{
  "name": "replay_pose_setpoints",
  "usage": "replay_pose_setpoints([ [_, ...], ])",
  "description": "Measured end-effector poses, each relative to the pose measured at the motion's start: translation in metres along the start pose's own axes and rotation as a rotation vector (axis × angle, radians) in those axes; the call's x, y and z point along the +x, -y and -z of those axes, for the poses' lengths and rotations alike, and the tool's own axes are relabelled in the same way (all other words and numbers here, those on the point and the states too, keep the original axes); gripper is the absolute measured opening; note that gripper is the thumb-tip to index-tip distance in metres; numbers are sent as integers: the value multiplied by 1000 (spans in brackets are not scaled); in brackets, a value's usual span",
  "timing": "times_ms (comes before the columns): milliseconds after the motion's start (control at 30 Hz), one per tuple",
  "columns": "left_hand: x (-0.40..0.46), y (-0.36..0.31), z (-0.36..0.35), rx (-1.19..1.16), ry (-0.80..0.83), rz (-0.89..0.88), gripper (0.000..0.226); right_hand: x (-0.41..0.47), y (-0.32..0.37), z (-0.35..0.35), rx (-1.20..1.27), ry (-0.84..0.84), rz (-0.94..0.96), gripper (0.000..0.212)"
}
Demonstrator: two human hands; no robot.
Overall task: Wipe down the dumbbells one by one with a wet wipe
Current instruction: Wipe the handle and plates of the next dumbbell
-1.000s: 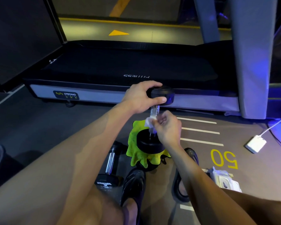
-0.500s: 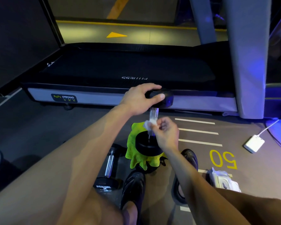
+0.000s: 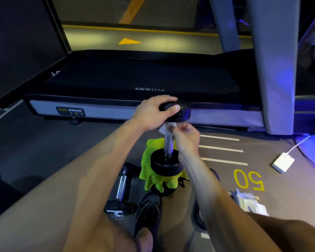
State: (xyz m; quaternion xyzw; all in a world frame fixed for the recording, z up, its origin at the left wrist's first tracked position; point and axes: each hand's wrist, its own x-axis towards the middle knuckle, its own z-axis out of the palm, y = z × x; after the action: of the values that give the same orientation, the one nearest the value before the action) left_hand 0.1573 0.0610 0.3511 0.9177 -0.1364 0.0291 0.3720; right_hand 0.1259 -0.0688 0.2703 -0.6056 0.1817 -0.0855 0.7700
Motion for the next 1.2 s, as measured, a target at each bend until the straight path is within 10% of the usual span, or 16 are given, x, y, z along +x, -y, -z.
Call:
replay_pose_setpoints([
  [433,-3,4,4,-40,8,-6,41,15,-5,0,-187,17,70,22],
  [767,-7,-5,-1,3,-58,25,49,-10,-42,31,-1039,112,58,41],
  [1200,-10,5,6,-42,-16,-16,49,6,-48,45,-823,355,63,39],
])
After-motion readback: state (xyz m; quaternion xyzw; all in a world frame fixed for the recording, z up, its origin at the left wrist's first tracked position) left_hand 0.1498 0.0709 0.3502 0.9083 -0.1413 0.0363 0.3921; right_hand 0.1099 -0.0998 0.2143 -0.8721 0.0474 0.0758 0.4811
